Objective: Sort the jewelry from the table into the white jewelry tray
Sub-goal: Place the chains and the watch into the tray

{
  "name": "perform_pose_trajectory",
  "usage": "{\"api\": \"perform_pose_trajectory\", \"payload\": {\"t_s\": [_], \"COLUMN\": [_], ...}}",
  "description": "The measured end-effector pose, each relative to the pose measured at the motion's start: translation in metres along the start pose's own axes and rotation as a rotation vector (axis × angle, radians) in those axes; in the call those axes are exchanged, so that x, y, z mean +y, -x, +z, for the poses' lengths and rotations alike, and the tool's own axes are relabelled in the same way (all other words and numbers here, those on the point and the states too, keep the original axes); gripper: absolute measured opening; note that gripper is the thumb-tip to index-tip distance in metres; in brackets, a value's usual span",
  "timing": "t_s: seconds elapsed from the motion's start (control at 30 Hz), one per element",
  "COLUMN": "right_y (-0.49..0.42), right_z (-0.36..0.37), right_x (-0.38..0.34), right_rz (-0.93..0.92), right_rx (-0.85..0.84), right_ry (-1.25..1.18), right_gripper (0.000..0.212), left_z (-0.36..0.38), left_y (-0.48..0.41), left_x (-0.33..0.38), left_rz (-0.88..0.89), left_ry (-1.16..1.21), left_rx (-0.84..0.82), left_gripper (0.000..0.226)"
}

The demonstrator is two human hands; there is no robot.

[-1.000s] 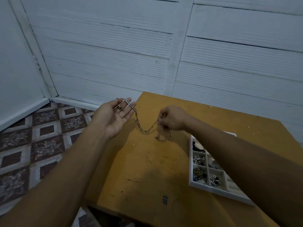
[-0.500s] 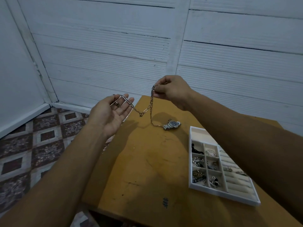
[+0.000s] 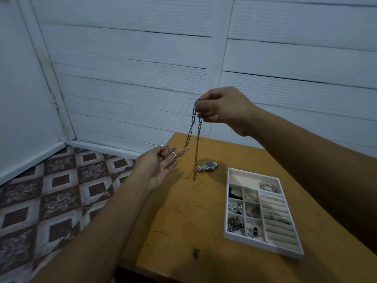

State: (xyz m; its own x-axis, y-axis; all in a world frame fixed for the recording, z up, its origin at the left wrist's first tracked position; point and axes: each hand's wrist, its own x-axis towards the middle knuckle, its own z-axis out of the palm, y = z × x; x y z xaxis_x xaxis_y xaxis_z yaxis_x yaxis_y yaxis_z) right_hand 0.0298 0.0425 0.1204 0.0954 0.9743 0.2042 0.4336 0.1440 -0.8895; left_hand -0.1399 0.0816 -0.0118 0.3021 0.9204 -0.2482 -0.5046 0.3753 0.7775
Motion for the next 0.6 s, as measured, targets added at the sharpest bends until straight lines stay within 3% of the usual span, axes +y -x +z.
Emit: {"api": "perform_pose_trajectory", "payload": {"t_s": [0.27, 0.6], "right_y": [0.032, 0.079], "right_z": [-0.013, -0.024], "right_x": [-0.02, -0.024], "right_rz": [0.051, 0.048], "right_rx": [-0.087, -0.204], "right_ry": [0.003, 0.083], "right_gripper": [0.008, 0.012], "left_z": [0.014, 0.013], "left_y": [0.01, 0.006], "left_x": [-0.024, -0.035], "left_rz": [-0.087, -0.169], "left_ry": [0.01, 0.344], "left_rx": [-0.034, -0.062], "left_gripper": [0.025, 0.026]}}
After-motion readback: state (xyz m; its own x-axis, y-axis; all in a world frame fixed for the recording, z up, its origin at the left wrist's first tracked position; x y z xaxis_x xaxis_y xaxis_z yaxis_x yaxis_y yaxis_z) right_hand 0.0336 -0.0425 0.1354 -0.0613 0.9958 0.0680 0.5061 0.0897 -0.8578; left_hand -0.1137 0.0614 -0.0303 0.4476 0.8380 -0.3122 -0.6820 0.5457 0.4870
